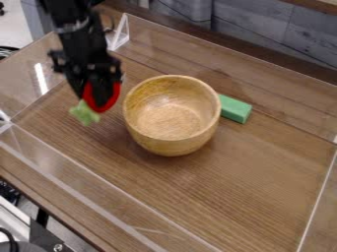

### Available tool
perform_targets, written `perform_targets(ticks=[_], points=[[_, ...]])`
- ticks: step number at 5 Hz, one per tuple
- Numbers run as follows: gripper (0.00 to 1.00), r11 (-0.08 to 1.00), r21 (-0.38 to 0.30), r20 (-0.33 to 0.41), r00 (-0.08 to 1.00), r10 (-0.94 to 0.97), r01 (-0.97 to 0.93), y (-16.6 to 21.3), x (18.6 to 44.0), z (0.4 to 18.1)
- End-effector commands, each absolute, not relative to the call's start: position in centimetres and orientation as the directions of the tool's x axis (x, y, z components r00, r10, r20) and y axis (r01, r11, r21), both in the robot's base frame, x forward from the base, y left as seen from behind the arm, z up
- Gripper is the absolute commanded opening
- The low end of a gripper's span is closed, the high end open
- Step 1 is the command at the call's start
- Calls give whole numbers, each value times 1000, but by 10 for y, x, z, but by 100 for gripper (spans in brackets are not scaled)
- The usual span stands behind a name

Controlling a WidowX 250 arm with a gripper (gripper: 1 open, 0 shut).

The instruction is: Move the red fruit to the right

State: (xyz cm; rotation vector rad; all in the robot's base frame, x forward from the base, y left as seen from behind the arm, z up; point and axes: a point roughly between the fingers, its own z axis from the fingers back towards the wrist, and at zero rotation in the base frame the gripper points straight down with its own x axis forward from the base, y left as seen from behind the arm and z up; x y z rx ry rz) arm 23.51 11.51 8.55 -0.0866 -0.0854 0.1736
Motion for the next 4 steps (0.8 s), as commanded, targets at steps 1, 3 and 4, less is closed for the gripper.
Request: perform_targets(ticks=[1,3,4], points=[[0,983,-109,150,975,161,-146,90,247,119],[0,987,-146,169,981,92,-67,23,248,129],[0,988,-154,174,984,43,-16,-15,246,123]])
